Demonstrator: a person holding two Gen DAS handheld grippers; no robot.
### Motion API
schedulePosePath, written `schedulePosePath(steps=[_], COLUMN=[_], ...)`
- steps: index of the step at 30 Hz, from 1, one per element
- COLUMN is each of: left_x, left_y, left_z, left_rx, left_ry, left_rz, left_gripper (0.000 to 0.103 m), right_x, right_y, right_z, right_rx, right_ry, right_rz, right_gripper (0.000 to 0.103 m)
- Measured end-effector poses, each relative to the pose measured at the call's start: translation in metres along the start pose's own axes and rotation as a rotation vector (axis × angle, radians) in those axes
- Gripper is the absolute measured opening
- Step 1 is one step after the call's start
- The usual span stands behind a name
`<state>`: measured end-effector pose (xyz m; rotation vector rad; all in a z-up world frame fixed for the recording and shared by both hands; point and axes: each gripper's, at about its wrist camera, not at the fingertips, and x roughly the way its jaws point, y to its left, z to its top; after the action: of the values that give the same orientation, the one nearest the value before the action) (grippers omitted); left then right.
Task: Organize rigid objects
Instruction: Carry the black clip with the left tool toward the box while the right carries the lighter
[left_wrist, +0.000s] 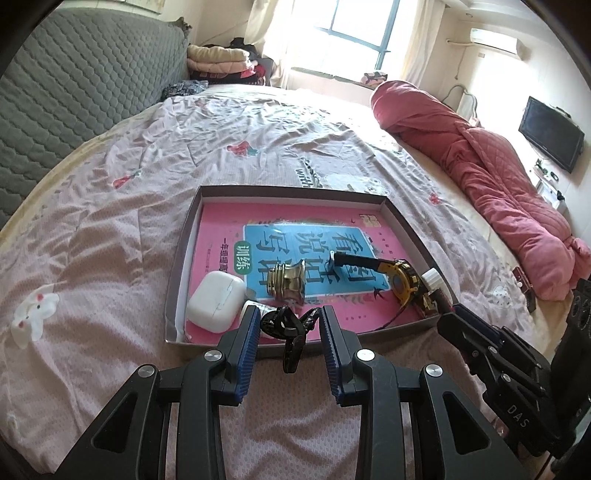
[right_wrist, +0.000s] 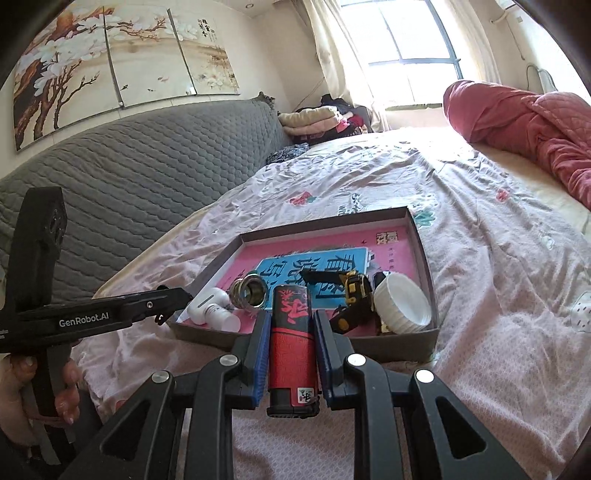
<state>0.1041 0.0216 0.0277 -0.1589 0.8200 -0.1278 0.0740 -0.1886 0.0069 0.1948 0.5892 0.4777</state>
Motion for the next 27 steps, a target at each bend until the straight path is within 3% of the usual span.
schedulePosePath(steps=[7, 27], left_x=[0.006, 0.008], left_y=[0.011, 0.039], left_z=[0.006, 0.026], left_rx=[-0.017, -0.068], left_ry=[-0.003, -0.044], left_rz=[0.017, 0.046], left_gripper=[0.033, 0.033], right_x=[0.006, 0.003], right_y=[0.003, -0.006], right_z=[0.004, 0.031], right_rx=[-0.034, 0.022], right_ry=[-0.011, -0.089], right_rz=[-0.048, -0.124], right_gripper=[0.024, 0.024])
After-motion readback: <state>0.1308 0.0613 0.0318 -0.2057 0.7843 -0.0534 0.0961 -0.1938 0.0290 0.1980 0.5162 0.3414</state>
